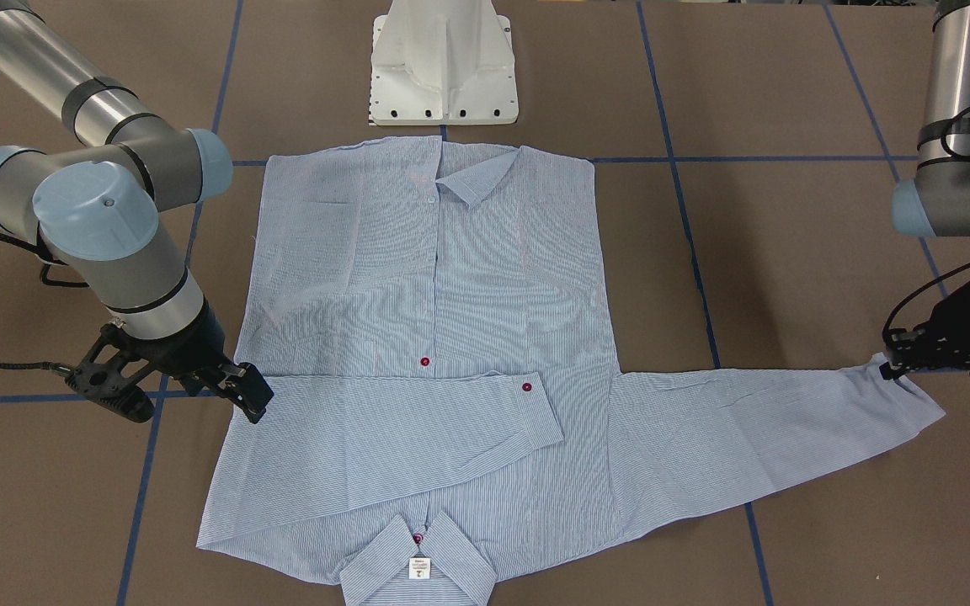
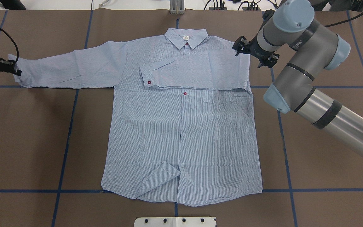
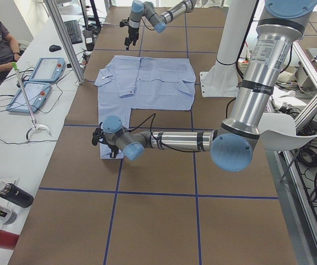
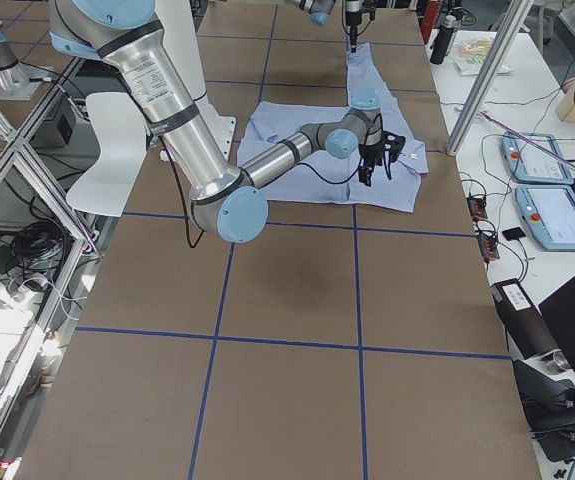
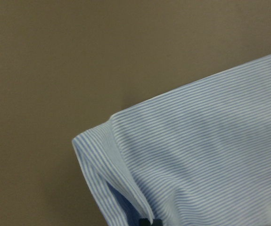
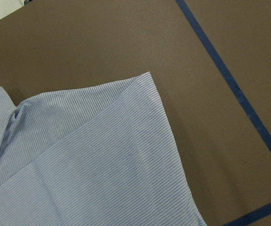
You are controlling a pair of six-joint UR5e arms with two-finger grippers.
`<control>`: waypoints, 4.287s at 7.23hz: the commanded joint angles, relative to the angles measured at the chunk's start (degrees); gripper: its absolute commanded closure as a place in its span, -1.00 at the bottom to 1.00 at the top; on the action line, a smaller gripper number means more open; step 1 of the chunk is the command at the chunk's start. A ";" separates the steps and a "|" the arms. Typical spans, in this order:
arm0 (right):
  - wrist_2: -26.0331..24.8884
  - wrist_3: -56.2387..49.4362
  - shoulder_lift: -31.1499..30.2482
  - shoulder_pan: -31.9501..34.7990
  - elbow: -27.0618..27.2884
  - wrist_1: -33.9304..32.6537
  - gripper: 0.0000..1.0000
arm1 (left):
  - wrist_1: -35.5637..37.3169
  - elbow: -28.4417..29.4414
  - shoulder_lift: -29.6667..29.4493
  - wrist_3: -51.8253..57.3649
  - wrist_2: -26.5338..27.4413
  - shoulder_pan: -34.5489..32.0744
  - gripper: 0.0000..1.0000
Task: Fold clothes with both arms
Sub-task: 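Fold the held sleeve across the shirt front with the left gripper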
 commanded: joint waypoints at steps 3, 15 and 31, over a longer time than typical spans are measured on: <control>2.67 -12.47 -8.66 5.09 4.78 0.24 -0.99 | 12.23 -12.45 -15.45 -12.27 3.78 10.22 1.00; 11.75 -28.68 -15.46 14.87 5.25 0.24 -0.99 | 11.44 5.04 -43.45 -31.86 27.17 34.52 1.00; 11.22 -25.10 -17.82 13.04 9.27 0.33 -0.99 | 12.05 4.72 -47.77 -38.72 30.78 38.75 -0.47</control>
